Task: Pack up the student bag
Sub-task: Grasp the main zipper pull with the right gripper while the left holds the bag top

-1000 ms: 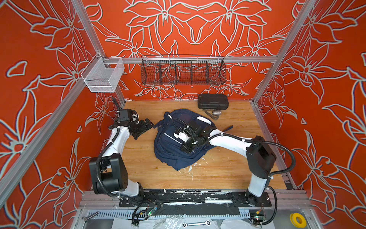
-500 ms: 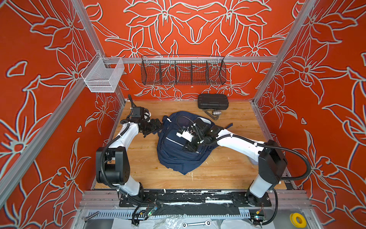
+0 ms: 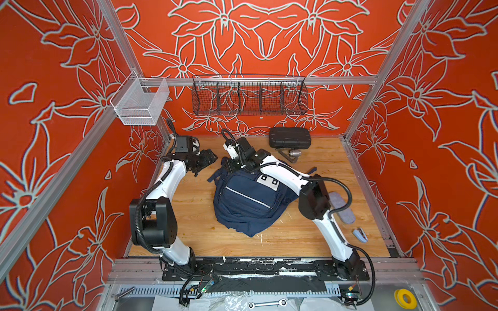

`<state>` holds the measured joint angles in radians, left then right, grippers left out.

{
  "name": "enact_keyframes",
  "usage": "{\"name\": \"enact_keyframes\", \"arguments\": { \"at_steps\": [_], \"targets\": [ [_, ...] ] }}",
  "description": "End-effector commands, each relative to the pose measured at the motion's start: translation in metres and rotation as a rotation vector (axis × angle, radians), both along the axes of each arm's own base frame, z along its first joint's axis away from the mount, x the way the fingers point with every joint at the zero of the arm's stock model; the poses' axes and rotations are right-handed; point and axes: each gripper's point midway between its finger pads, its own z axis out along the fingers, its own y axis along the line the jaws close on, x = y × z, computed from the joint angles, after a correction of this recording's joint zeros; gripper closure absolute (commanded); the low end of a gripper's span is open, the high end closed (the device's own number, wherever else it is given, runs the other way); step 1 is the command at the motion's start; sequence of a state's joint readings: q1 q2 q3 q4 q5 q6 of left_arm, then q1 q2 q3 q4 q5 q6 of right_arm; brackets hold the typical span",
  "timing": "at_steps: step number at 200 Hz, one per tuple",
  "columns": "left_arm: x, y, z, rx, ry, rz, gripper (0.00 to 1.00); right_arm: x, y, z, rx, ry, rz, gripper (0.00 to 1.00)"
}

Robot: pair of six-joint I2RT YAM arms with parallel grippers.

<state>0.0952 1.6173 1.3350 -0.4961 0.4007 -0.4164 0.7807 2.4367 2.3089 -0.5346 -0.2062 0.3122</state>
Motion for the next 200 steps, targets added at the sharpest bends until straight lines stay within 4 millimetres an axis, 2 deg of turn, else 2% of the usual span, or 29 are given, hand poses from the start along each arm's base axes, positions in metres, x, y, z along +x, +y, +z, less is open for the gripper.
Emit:
{"name": "enact_keyframes", "arguments": {
  "at_steps": [1,20,41,95,120,135,166,200],
  "targets": [
    [-0.001,0.004,-0.01,0.013,0.054,-0.008,0.19,0.007,-0.008,-0.028,-0.071,0.067,-0.106,0.54],
    [-0.001,0.003,-0.012,0.008,0.063,-0.018,0.19,0.012,-0.009,-0.048,-0.085,0.093,-0.145,0.54],
    [-0.002,0.003,-0.015,0.008,0.071,-0.025,0.19,0.011,-0.011,-0.06,-0.094,0.126,-0.176,0.53],
    [-0.002,-0.002,-0.028,-0.022,0.112,-0.041,0.18,-0.006,-0.005,-0.088,-0.091,0.243,-0.134,0.49],
    [-0.006,-0.003,-0.031,-0.021,0.121,-0.043,0.18,-0.017,-0.002,-0.11,-0.118,0.288,-0.107,0.51],
    [-0.007,-0.002,-0.033,-0.019,0.124,-0.043,0.18,-0.02,0.0,-0.119,-0.118,0.308,-0.098,0.55],
    [-0.01,-0.004,-0.036,-0.025,0.135,-0.047,0.18,-0.019,0.009,-0.117,-0.069,0.32,-0.092,0.68],
    [-0.013,-0.004,-0.041,-0.026,0.15,-0.049,0.18,-0.013,0.018,-0.092,0.003,0.275,-0.086,0.81]
  ]
}}
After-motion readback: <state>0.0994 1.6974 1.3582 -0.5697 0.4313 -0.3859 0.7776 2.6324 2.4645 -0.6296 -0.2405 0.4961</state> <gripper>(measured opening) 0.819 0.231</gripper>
